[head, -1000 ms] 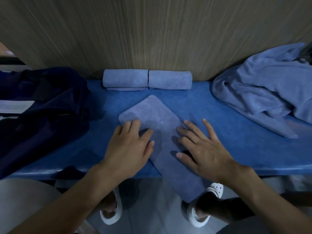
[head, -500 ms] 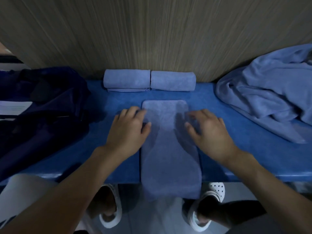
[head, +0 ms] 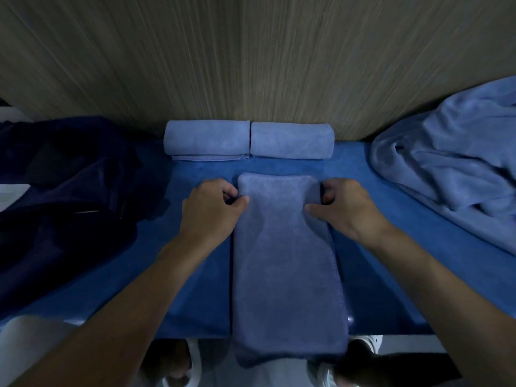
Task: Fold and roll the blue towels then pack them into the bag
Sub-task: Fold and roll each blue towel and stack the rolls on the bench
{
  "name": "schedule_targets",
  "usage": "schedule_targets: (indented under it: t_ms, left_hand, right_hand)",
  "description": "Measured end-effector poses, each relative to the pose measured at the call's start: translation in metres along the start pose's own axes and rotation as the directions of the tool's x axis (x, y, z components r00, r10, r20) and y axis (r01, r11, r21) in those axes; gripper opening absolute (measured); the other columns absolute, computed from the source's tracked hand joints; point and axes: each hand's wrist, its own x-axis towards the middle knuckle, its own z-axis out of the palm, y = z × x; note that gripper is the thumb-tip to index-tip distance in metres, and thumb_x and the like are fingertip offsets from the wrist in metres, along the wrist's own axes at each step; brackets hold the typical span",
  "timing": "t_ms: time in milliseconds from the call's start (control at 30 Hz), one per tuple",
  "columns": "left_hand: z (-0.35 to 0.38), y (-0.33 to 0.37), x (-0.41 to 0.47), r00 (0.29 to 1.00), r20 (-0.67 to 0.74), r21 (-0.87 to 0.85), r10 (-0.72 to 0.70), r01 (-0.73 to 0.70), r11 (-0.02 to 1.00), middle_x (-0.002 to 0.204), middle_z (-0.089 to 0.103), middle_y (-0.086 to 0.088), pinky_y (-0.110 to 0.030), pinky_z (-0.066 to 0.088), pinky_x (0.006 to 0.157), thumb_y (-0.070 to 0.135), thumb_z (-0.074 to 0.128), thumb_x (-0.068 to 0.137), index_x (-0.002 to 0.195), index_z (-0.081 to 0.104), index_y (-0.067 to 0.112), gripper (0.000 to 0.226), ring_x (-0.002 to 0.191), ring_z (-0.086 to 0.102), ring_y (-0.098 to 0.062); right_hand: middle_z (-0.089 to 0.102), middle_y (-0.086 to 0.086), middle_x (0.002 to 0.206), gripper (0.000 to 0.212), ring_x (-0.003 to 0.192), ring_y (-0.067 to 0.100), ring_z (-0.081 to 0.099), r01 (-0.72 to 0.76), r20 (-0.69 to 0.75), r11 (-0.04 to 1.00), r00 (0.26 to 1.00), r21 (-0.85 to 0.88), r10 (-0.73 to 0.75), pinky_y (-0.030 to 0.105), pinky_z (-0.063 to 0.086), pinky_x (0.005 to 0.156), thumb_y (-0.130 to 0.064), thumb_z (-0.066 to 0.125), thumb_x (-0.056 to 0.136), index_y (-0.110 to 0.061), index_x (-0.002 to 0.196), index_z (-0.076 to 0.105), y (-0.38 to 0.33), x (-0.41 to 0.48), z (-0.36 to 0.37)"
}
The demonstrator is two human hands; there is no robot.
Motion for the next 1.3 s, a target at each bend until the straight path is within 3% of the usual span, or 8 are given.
schedule_targets:
  t_ms: [133, 267, 400, 467, 633, 900, 1067, 1300]
  left_hand:
    - [-0.005, 0.007, 0.004, 0.997, 0.042, -0.161, -0.068, 0.074, 0.984, 0.078, 0.066, 0.007, -0.024, 0.051, 0.070, 0.023, 0.075, 0.083, 0.082, 0.064, 0.020, 0.012, 0.074, 0.062, -0.005]
    - [-0.010, 0.012, 0.004, 0.981, 0.137, -0.320, -0.136, 0.174, 0.931, 0.078, 0.069, -0.004, -0.019, 0.047, 0.052, 0.013, 0.074, 0.085, 0.094, 0.064, 0.012, 0.013, 0.052, 0.057, -0.001]
    - [-0.014, 0.013, 0.004, 0.959, 0.221, -0.430, -0.177, 0.259, 0.865, 0.099, 0.072, -0.007, -0.018, 0.040, 0.041, 0.009, 0.069, 0.089, 0.121, 0.061, 0.005, 0.034, 0.043, 0.053, -0.007]
    - [-0.016, 0.016, 0.004, 0.953, 0.236, -0.443, -0.190, 0.280, 0.851, 0.100, 0.071, -0.010, -0.020, 0.040, 0.039, 0.007, 0.067, 0.090, 0.113, 0.065, 0.004, 0.023, 0.045, 0.057, -0.009]
    - [-0.016, 0.021, 0.003, 0.945, 0.267, -0.532, -0.191, 0.309, 0.788, 0.093, 0.074, -0.009, -0.021, 0.050, 0.048, 0.002, 0.063, 0.092, 0.104, 0.065, 0.003, 0.012, 0.068, 0.074, -0.020]
    - [-0.012, 0.019, 0.003, 0.977, 0.207, -0.531, -0.059, 0.163, 0.832, 0.098, 0.075, -0.002, -0.022, 0.055, 0.066, 0.001, 0.061, 0.092, 0.104, 0.070, 0.010, 0.017, 0.082, 0.074, -0.015]
    - [-0.012, 0.016, 0.002, 0.981, 0.191, -0.537, -0.034, 0.133, 0.833, 0.098, 0.074, -0.005, -0.023, 0.058, 0.067, 0.002, 0.065, 0.090, 0.099, 0.070, 0.009, 0.012, 0.080, 0.074, -0.017]
    - [-0.018, 0.007, -0.003, 0.955, 0.216, -0.427, 0.206, -0.097, 0.899, 0.090, 0.075, -0.001, -0.030, 0.060, 0.074, -0.006, 0.072, 0.081, 0.088, 0.069, 0.015, 0.022, 0.084, 0.073, -0.021]
  right_hand:
    - [0.054, 0.003, 0.061, 0.028, 0.059, 0.017, 0.051, -0.003, 0.055, 0.988, 0.998, 0.152, -0.005, 0.036, 0.041, 0.061, -0.021, 0.076, 0.077, -0.005, 0.067, 0.056, -0.003, -0.003, -0.004]
    - [0.067, 0.016, 0.078, 0.018, 0.065, 0.018, 0.057, 0.001, 0.055, 0.929, 0.998, 0.371, -0.023, 0.038, 0.048, 0.063, -0.019, 0.076, 0.079, -0.004, 0.083, 0.066, -0.007, -0.006, -0.012]
    - [0.054, 0.012, 0.058, 0.019, 0.042, 0.013, 0.045, -0.025, 0.103, 0.899, 0.994, 0.438, -0.023, 0.024, 0.034, 0.041, -0.014, 0.072, 0.086, 0.001, 0.085, 0.059, -0.011, -0.009, -0.019]
    - [0.052, 0.007, 0.048, 0.017, 0.036, 0.012, 0.045, -0.048, 0.115, 0.899, 0.993, 0.435, -0.003, 0.022, 0.030, 0.035, -0.011, 0.070, 0.087, 0.001, 0.087, 0.058, -0.010, -0.009, -0.020]
    - [0.053, 0.006, 0.045, 0.014, 0.034, 0.013, 0.047, -0.091, 0.124, 0.869, 0.992, 0.487, 0.035, 0.021, 0.029, 0.033, -0.006, 0.069, 0.087, 0.001, 0.092, 0.057, -0.010, -0.007, -0.021]
    - [0.071, 0.018, 0.100, 0.025, 0.083, 0.030, 0.074, -0.148, 0.237, 0.736, 0.971, 0.660, -0.018, 0.034, 0.061, 0.064, 0.001, 0.066, 0.087, -0.001, 0.111, 0.060, -0.013, -0.009, -0.023]
    - [0.068, 0.018, 0.090, 0.006, 0.070, 0.031, 0.073, -0.051, 0.149, 0.755, 0.987, 0.653, -0.062, 0.031, 0.057, 0.053, 0.002, 0.063, 0.089, -0.001, 0.093, 0.059, -0.010, -0.010, -0.021]
    - [0.066, 0.004, 0.065, 0.018, 0.057, 0.022, 0.069, 0.202, 0.030, 0.850, 0.968, 0.487, -0.247, 0.029, 0.055, 0.050, 0.009, 0.060, 0.088, -0.007, 0.083, 0.056, 0.008, -0.011, -0.016]
